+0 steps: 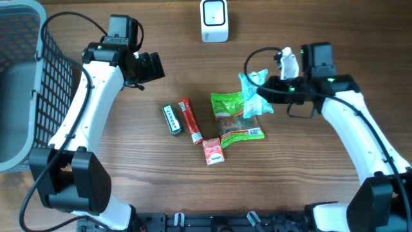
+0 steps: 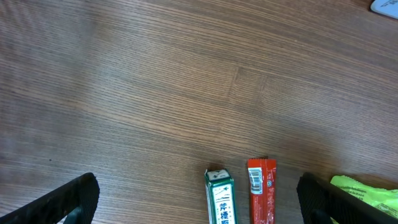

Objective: Scan the item barcode
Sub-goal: 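Lift the wipes pack and hold it up to the scanner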

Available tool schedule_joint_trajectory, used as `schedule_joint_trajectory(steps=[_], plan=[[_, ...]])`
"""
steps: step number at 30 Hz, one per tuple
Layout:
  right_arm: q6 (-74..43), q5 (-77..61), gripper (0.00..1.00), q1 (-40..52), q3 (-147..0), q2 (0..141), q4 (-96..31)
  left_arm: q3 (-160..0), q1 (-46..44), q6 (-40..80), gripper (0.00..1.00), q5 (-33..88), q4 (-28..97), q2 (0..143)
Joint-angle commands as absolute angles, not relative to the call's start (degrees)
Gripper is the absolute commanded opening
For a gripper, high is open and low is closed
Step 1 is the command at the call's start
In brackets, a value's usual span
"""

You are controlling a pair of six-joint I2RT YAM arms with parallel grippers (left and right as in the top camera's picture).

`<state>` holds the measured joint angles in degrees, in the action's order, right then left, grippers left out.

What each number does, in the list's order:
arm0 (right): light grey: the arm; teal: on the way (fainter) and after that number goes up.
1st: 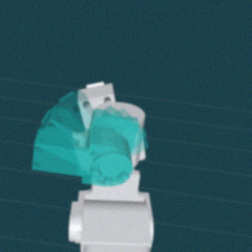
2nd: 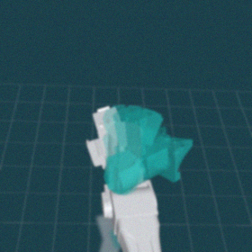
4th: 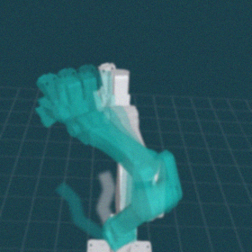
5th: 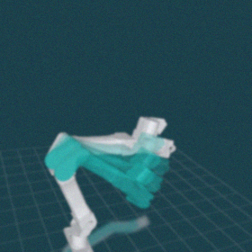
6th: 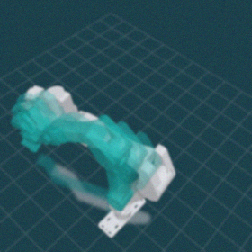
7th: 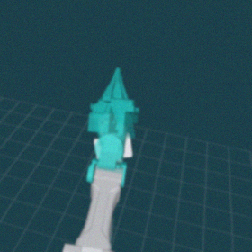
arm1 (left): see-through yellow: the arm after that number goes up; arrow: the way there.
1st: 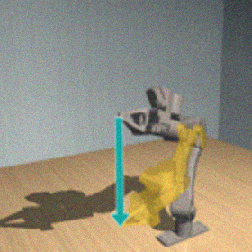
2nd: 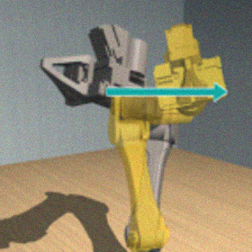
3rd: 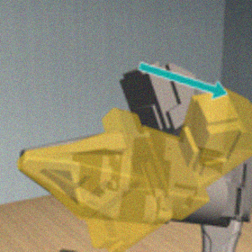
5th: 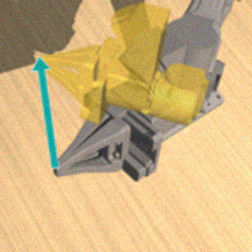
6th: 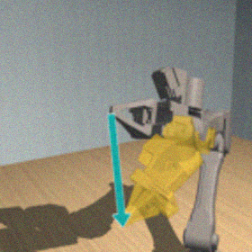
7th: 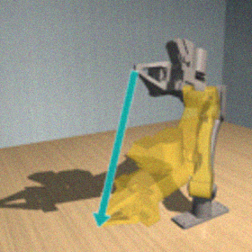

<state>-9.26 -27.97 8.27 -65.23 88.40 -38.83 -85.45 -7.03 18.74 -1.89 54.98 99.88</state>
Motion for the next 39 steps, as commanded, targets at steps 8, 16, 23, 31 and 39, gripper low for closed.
schedule_joint_trajectory(steps=[8,16,23,31,39], plan=[[-0.19,9.3,0.04,23.4,-85.89,89.21,-37.12,-85.06,-6.96,18.48,1.0,-2.66,54.85,100.2],[26.7,26.55,0.04,31.42,-91.18,97.82,-23.42,-85.06,-6.96,18.48,1.0,-2.66,54.85,100.2],[42.92,32.62,0.04,32.64,-91.18,110.56,-1.91,-85.06,-6.96,18.48,1.0,-2.66,54.85,100.2],[54.13,33.26,0.04,32.62,-91.18,125.27,29.65,-85.06,-6.96,18.48,1.0,-2.66,54.85,100.2],[51.35,35.27,0.05,32.62,-91.18,132.86,54.26,-85.06,-6.96,18.48,1.0,-2.66,54.85,100.2]])
